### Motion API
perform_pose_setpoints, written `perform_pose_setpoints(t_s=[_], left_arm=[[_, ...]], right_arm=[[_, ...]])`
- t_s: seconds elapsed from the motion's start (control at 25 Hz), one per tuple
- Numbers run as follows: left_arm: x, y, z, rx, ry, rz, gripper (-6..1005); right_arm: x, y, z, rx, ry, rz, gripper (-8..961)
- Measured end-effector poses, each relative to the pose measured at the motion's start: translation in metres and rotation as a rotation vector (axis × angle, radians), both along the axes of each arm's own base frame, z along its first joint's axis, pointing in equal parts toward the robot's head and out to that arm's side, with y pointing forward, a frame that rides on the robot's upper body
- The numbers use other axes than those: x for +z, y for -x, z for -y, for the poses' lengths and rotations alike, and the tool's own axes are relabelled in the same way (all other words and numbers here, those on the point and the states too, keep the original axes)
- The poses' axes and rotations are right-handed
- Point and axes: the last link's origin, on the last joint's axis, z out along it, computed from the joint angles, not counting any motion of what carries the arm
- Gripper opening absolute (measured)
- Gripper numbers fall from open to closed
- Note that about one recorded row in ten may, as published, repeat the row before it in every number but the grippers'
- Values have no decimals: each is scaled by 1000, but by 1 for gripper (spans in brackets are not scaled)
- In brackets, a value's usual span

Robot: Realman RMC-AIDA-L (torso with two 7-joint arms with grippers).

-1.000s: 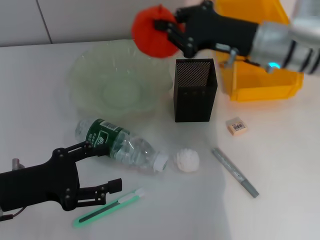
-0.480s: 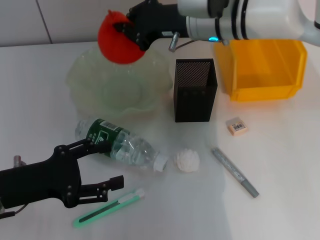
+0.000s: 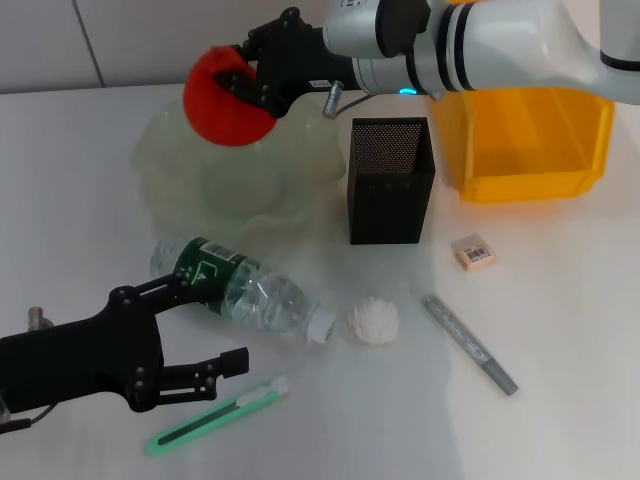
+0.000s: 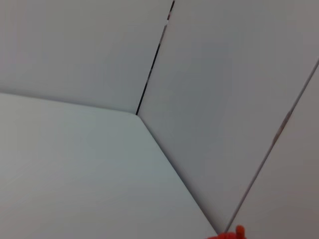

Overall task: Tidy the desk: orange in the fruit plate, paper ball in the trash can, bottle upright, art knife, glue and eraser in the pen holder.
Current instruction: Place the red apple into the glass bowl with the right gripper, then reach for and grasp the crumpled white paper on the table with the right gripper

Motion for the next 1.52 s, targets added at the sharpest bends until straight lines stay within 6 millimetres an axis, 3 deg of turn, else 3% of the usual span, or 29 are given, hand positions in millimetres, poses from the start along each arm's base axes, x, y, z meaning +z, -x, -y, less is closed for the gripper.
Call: perform_pose_setpoints(t_s=[0.32,0.48,0.72,0.84,0.96,1.04,1.16,1.4,1.52], left_arm=[[0,-1,-2,-5,-1,-2,876],[1,-1,-2,-5,-2,-2,876],[0,-1,-2,-3,1,0,876],[0,-1,-2,-3,0,-1,876],[0,-1,-3,-2,-2,-2,876],[0,0,-4,4,-9,-10,876],[0,0,-5,4,-9,-10,876],[0,-2,-7,-3,-12,-10,876],[0,-4,-8,-8,-12,-9,876]], right_arm=[[9,1,3,-20,18,-72,328],[22,0,7,-43,46,-130,511],[57,-5,20,-174,118,-238,683],[91,-13,40,-327,121,-163,759],[106,-15,54,-398,141,-90,758],[122,-19,80,-523,207,50,757],[130,-21,101,-620,250,166,756],[124,-23,118,-748,295,281,754],[108,-26,122,-777,331,343,747]])
